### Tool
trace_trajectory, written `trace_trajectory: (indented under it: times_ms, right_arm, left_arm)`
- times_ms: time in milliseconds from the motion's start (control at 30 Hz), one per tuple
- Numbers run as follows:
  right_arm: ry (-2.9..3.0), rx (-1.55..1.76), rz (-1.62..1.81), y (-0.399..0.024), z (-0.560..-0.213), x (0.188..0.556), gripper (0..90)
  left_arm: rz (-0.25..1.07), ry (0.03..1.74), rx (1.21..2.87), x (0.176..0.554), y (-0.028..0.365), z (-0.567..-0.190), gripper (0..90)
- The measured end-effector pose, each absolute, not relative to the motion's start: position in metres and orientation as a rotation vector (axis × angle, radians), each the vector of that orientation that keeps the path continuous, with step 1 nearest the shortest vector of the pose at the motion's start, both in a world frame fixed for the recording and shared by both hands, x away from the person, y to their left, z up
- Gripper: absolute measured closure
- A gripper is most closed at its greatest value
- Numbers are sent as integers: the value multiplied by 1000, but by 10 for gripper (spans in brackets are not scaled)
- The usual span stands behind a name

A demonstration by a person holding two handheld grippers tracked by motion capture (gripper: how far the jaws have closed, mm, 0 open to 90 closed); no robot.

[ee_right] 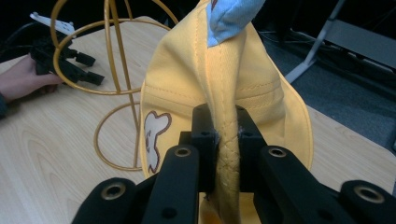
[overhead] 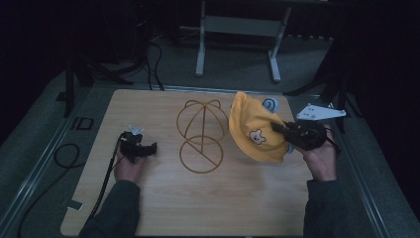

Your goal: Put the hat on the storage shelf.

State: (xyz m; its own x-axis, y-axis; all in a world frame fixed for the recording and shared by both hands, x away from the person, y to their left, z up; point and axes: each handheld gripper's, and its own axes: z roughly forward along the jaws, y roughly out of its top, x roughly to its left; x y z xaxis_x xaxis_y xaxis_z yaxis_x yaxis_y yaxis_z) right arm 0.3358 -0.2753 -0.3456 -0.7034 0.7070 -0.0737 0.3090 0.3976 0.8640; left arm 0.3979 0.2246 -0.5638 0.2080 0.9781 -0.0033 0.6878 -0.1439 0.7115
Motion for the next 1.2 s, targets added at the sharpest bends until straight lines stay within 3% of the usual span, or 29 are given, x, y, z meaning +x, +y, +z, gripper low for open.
trace_trajectory:
  times_ms: [1200]
  right_arm:
    - [2229,746,1371,-263,-323,325,828]
  left_arm:
    - [641,1542,1902,398,225,-564,144]
